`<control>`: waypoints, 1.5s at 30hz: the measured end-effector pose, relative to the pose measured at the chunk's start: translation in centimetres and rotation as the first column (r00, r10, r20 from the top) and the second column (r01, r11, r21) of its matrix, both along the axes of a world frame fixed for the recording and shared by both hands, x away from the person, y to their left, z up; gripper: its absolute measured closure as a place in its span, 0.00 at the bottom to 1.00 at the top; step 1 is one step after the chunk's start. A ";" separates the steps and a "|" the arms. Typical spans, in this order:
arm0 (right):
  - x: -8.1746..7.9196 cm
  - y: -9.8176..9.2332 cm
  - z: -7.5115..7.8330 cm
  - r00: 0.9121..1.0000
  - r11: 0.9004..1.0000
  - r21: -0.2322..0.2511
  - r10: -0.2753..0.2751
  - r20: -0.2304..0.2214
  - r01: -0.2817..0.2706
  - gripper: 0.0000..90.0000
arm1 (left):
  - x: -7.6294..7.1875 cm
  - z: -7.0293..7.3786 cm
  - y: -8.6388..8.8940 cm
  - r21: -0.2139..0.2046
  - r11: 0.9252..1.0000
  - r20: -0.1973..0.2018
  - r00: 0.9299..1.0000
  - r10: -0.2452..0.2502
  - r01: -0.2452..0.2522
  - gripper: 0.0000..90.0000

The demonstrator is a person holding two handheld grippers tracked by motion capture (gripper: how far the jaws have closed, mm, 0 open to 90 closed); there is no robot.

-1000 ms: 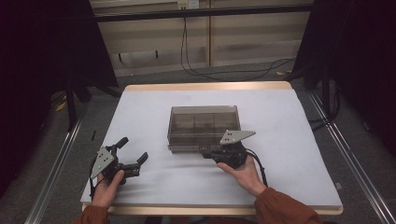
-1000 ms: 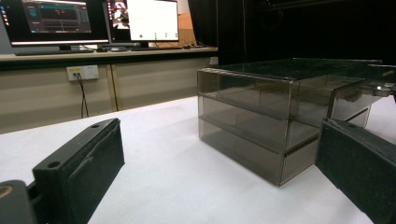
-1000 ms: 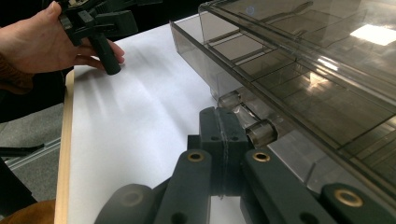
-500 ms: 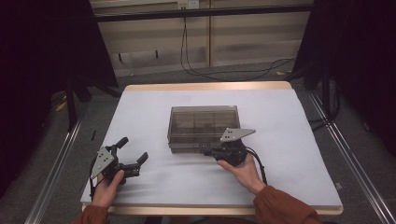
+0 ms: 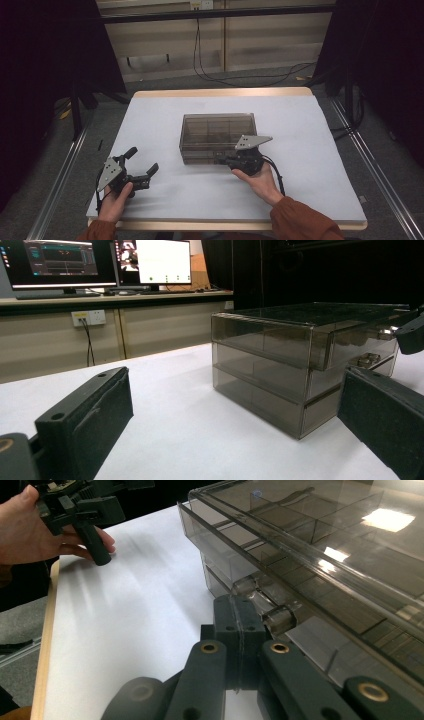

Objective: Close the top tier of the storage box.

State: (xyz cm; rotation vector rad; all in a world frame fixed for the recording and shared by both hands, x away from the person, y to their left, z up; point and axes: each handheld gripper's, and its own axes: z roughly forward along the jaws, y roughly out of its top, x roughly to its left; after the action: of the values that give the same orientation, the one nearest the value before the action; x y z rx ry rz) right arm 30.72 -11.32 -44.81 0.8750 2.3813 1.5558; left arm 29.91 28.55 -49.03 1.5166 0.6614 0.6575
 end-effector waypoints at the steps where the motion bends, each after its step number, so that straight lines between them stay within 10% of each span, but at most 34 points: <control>1: 0.0 0.0 0.0 1.000 1.000 0.000 0.001 0.000 -0.001 1.00 | 0.0 0.0 0.0 -0.002 1.000 -0.001 1.000 -0.002 0.002 0.02; 39: 0.6 -0.5 -0.1 1.000 1.000 0.004 -0.019 -0.002 0.019 1.00 | 0.0 0.0 0.0 -0.003 1.000 -0.002 1.000 -0.002 0.002 0.02; 45: 0.2 -1.0 0.3 1.000 0.999 0.036 0.001 -0.018 -0.001 0.84 | 0.0 0.0 0.0 0.001 1.000 0.001 1.000 0.000 0.000 0.01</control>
State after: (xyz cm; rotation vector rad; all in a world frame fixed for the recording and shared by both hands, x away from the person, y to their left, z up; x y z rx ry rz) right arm 30.88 -12.37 -44.48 0.8988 2.3734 1.6022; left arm 29.87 28.57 -49.04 1.5171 0.6608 0.6588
